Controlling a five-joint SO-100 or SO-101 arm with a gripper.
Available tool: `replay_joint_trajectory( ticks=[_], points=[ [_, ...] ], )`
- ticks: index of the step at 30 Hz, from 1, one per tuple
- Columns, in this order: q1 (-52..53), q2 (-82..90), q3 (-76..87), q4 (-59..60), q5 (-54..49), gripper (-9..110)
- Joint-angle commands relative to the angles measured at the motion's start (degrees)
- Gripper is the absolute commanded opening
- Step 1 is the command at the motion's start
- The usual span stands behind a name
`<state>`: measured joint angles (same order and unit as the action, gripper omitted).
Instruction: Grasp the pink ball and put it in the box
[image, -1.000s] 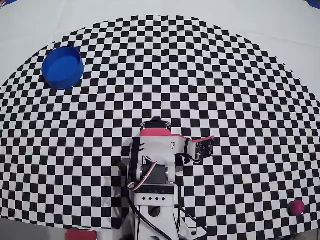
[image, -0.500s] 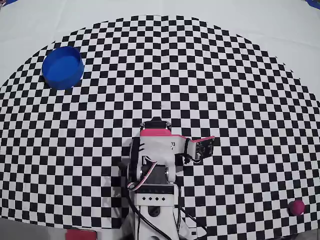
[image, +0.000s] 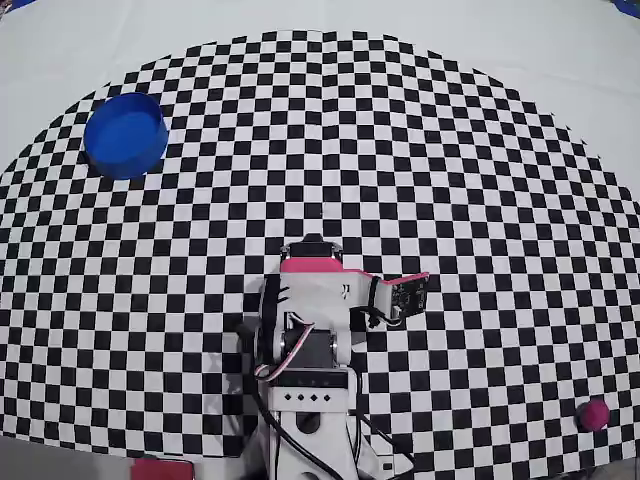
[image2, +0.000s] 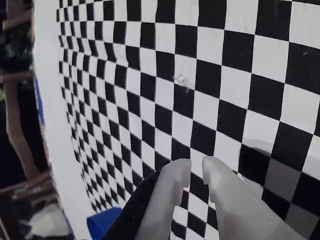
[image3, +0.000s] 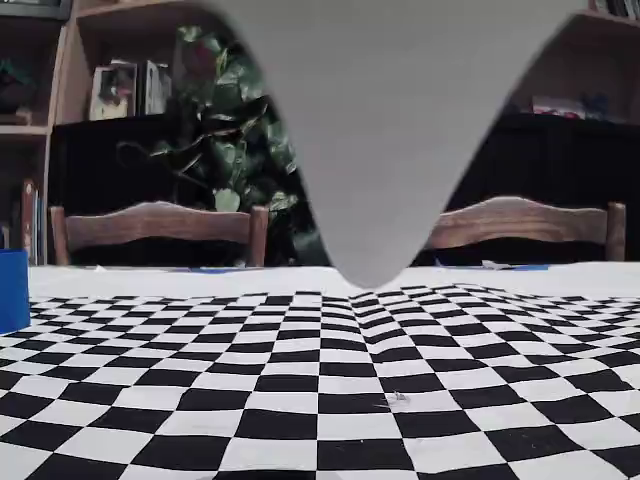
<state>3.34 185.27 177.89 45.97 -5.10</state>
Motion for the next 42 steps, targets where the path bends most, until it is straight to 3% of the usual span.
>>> replay_joint_trajectory(
  ticks=[1,11,18,25,32,36,42],
  points=[
    [-0.18,0.97,0.44,0.09,-0.26,0],
    [0.0,-0.35,0.26,-2.46,-2.11,1],
    [0.62,-1.23,-0.18,-8.09,-12.22,12],
    [0.79,-2.2,0.18,-16.26,-41.13,21],
    [0.97,-2.55,0.35,-22.85,-69.43,21],
    [0.97,-2.55,0.44,-28.21,-80.68,25],
    [0.62,-2.29,0.44,-32.43,-89.38,25]
  ],
)
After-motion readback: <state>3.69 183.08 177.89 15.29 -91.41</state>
